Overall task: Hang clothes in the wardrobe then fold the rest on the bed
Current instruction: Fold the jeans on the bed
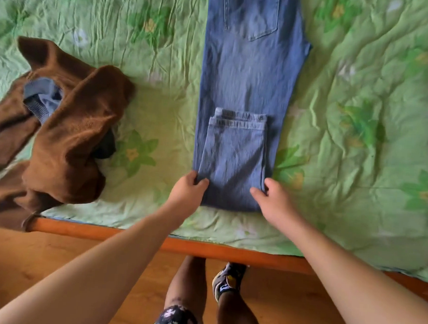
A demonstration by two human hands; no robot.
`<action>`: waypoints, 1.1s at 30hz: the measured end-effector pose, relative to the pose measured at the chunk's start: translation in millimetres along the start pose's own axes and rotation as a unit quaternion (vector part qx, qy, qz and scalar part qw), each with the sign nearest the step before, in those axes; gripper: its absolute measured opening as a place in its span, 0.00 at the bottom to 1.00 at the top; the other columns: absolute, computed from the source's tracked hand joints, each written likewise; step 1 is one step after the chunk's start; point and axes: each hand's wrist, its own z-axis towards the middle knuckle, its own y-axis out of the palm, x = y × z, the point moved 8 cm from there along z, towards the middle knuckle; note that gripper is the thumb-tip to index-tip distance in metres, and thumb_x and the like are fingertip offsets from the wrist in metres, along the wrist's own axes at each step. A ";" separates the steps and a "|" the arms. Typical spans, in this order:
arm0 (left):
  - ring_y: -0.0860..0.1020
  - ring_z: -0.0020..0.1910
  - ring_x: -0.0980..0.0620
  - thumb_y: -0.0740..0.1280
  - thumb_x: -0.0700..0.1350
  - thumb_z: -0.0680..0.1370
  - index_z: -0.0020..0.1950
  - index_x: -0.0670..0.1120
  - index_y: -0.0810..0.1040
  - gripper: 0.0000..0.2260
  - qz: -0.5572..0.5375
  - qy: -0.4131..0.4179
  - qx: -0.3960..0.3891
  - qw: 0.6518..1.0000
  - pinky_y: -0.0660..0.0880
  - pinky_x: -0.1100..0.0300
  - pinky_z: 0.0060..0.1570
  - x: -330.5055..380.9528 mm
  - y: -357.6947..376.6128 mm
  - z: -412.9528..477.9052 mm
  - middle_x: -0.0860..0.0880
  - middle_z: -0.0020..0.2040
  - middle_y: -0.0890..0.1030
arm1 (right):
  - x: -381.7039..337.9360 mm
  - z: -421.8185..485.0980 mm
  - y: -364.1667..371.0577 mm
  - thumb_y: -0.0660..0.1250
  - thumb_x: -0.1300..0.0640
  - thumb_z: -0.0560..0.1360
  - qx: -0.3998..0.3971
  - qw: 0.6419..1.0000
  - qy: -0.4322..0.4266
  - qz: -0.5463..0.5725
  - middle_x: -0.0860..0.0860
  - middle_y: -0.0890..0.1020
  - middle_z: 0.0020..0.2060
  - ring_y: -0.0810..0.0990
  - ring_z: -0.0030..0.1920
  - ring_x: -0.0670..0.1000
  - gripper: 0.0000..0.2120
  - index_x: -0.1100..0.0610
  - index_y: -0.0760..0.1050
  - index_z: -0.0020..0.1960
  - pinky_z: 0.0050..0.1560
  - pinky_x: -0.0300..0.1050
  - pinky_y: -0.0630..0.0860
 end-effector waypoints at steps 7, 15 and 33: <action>0.59 0.77 0.38 0.65 0.52 0.80 0.81 0.50 0.55 0.32 0.304 0.308 0.180 0.884 0.65 0.43 0.71 50.1 11.7 -23.8 0.39 0.78 0.60 | -40.3 -23.0 -22.0 0.69 0.53 0.77 0.236 0.934 -0.216 -0.162 0.63 0.74 0.68 0.73 0.68 0.66 0.31 0.61 0.65 0.76 0.66 0.61 0.71; 0.43 0.81 0.42 0.52 0.61 0.81 0.83 0.55 0.48 0.31 0.431 0.330 0.126 0.830 0.49 0.40 0.78 34.4 42.8 42.6 0.41 0.83 0.44 | -30.5 49.8 17.2 0.54 0.37 0.80 0.150 0.883 -0.231 -0.379 0.61 0.50 0.82 0.48 0.82 0.63 0.37 0.54 0.51 0.83 0.78 0.68 0.47; 0.44 0.82 0.42 0.50 0.62 0.82 0.82 0.53 0.56 0.29 0.429 0.397 0.116 0.803 0.50 0.37 0.77 158.1 -26.7 125.6 0.42 0.83 0.47 | -149.5 126.1 -64.2 0.55 0.39 0.81 0.219 0.864 -0.285 -0.353 0.61 0.66 0.77 0.64 0.77 0.64 0.31 0.56 0.69 0.77 0.73 0.67 0.62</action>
